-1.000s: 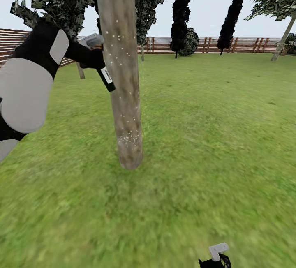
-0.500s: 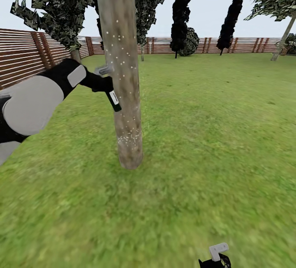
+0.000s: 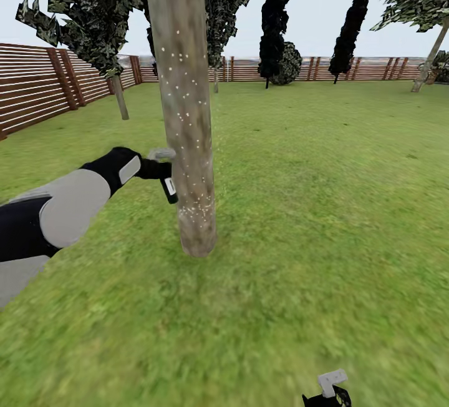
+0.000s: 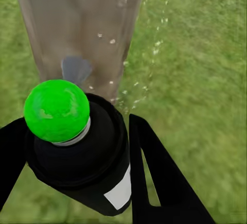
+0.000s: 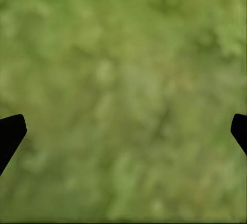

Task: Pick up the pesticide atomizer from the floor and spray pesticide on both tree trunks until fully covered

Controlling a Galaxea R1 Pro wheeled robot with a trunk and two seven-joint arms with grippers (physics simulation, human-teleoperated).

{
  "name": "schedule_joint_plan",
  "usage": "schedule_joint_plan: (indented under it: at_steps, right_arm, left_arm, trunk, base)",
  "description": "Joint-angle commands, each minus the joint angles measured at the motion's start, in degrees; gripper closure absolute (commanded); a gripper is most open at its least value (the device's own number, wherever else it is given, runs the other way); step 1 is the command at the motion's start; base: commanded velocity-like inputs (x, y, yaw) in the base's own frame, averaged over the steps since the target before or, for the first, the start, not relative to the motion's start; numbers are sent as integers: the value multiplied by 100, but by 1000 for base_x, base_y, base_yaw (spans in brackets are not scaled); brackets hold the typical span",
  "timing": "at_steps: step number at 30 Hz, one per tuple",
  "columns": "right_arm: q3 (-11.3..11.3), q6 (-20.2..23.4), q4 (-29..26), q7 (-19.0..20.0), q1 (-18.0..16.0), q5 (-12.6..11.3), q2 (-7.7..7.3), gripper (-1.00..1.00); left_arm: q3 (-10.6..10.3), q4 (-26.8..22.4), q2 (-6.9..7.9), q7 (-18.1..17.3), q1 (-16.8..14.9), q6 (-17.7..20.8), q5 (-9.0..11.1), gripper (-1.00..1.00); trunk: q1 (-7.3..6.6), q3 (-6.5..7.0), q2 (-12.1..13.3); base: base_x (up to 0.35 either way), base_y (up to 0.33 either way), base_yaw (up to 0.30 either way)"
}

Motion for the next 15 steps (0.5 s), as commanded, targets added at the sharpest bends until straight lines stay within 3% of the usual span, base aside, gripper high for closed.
schedule_joint_plan:
  at_steps: [1, 4, 7, 11, 15]
  right_arm:
    - [-49, -23, 141, 16, -3, 47, -10, -100]
    - [-48, -33, 495, 16, -3, 52, -20, -100]
    - [-42, -35, 621, 16, -3, 56, -17, -100]
    - [-41, -35, 717, 16, -3, 63, -20, -100]
    - [-41, -35, 718, 16, -3, 65, -22, -100]
  left_arm:
    - [65, -14, 0, -28, 95, -70, -51, 100]
    - [62, -23, 16, -26, 257, -194, -57, 100]
    - [50, -20, 179, -21, 436, -362, -67, 100]
    - [49, -19, 308, -19, 958, -980, -70, 100]
    - [54, -4, 339, -19, 1382, -1588, -64, 100]
  trunk:
    - [-2, -4, -3]
    - [-2, -4, -3]
    - [-2, -4, -3]
    - [-2, -4, -3]
    - [-2, -4, -3]
  base:
    - [0, 0, 0]
    - [0, 0, 0]
    - [0, 0, 0]
    - [0, 0, 0]
    - [0, 0, 0]
